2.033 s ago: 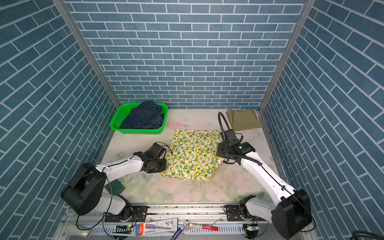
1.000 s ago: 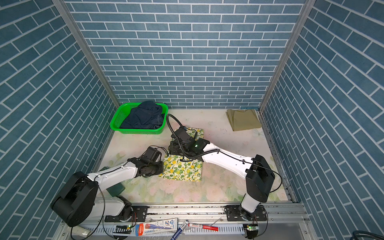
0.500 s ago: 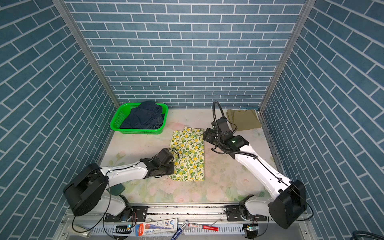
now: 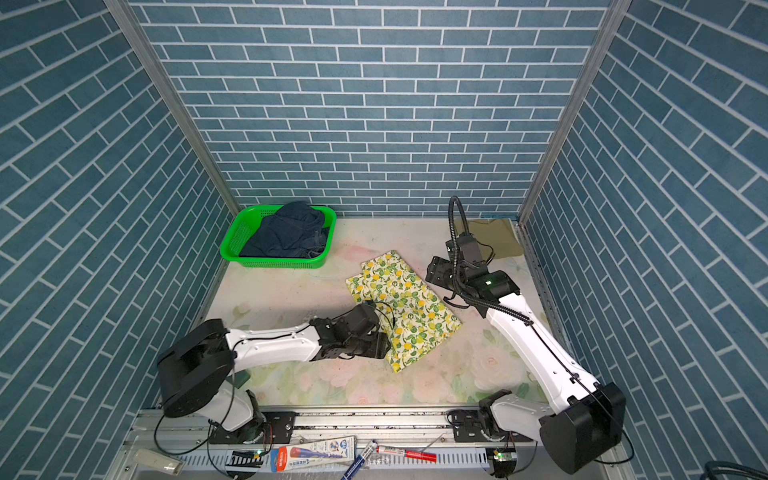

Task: Fold and stack skirts
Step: Rotate the skirt at the center of the table, then smooth out the skirt at the center of the table.

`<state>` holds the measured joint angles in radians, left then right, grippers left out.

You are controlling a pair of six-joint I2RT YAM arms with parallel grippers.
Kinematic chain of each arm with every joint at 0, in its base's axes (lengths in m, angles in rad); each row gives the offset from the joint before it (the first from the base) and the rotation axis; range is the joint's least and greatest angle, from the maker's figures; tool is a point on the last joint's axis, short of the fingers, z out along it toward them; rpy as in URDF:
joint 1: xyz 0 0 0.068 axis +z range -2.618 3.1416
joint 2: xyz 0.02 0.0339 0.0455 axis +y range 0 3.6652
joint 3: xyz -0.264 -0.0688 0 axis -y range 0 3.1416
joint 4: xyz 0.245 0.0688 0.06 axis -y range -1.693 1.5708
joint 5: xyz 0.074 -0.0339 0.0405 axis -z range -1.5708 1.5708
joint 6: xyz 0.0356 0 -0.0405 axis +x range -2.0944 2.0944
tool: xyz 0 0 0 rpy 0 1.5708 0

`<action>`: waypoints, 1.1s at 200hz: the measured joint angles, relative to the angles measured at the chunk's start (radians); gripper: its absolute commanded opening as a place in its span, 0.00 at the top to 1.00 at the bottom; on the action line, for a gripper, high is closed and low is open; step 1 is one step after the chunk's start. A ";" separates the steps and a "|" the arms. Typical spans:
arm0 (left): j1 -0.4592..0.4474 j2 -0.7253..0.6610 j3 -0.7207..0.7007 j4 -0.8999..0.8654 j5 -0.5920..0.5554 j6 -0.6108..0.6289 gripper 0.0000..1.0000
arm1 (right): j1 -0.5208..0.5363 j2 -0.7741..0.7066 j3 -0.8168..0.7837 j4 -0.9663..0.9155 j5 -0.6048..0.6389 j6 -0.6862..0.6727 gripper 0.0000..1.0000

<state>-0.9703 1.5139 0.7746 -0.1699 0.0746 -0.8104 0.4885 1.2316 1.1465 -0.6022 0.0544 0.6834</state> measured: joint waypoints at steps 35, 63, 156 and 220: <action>0.179 -0.163 -0.139 -0.074 -0.002 0.000 0.29 | 0.093 0.206 0.058 0.029 0.011 -0.083 0.31; 0.331 -0.222 -0.191 -0.103 0.040 0.004 0.32 | 0.192 0.411 0.162 0.061 0.042 -0.146 0.37; 0.540 -0.233 -0.148 -0.110 0.173 0.045 0.36 | 0.297 0.883 0.482 0.155 0.127 -0.259 0.54; 0.583 -0.209 -0.144 -0.109 0.208 0.071 0.36 | 0.324 0.966 0.555 0.163 0.135 -0.273 0.57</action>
<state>-0.3874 1.3048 0.6308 -0.2787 0.2825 -0.7395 0.8127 2.1975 1.7016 -0.4397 0.1890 0.4107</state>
